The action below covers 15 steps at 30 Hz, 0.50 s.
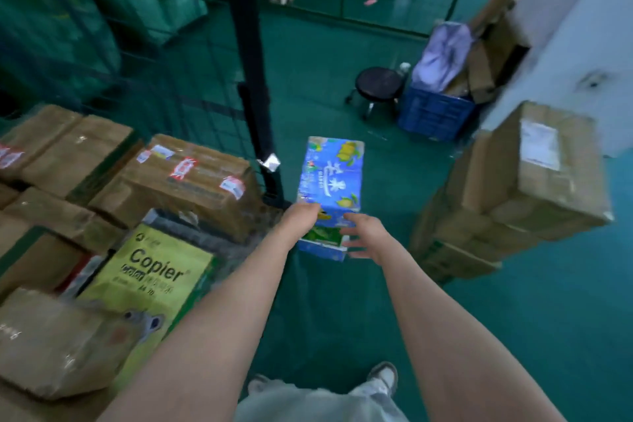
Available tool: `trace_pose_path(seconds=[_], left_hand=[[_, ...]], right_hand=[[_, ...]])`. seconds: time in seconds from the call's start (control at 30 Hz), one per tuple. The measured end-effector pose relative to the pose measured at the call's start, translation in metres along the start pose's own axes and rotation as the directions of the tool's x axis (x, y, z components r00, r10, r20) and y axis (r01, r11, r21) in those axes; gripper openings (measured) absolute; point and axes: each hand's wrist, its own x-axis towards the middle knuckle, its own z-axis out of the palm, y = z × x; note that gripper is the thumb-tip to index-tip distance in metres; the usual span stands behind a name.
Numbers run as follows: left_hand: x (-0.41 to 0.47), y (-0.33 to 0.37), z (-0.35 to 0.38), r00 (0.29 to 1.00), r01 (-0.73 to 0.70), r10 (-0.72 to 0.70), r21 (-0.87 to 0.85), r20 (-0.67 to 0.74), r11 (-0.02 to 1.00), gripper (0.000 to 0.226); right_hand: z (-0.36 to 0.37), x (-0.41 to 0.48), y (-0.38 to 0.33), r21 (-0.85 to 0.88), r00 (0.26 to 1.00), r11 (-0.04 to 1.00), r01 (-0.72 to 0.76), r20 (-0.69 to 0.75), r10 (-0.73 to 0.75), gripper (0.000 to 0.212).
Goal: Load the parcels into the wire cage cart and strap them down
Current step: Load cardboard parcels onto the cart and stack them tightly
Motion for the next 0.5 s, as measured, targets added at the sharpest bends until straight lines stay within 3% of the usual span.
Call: trace_pose_path(seconds=[0.2, 0.33, 0.4, 0.5], left_hand=[[-0.001, 0.076, 0.107, 0.991, -0.062, 0.054, 0.065, 0.122, 0.996, 0.034], [0.001, 0.119, 0.169, 0.985, -0.062, 0.05, 0.067, 0.167, 0.996, 0.04], [0.002, 0.132, 0.187, 0.978, -0.06, 0.049, 0.05, 0.201, 0.997, 0.041], [0.006, 0.149, 0.214, 0.958, -0.055, 0.036, 0.058, 0.283, 0.997, 0.047]], right_hand=[[-0.122, -0.007, 0.024, 0.105, 0.991, 0.992, -0.066, -0.109, 0.078, 0.038], [-0.196, -0.007, 0.032, 0.187, 0.97, 0.982, -0.014, -0.237, 0.059, 0.034], [-0.224, -0.008, 0.033, 0.227, 0.934, 0.973, 0.045, -0.355, 0.039, 0.027], [-0.267, -0.005, 0.035, 0.27, 0.82, 0.951, 0.151, -0.571, 0.032, 0.027]])
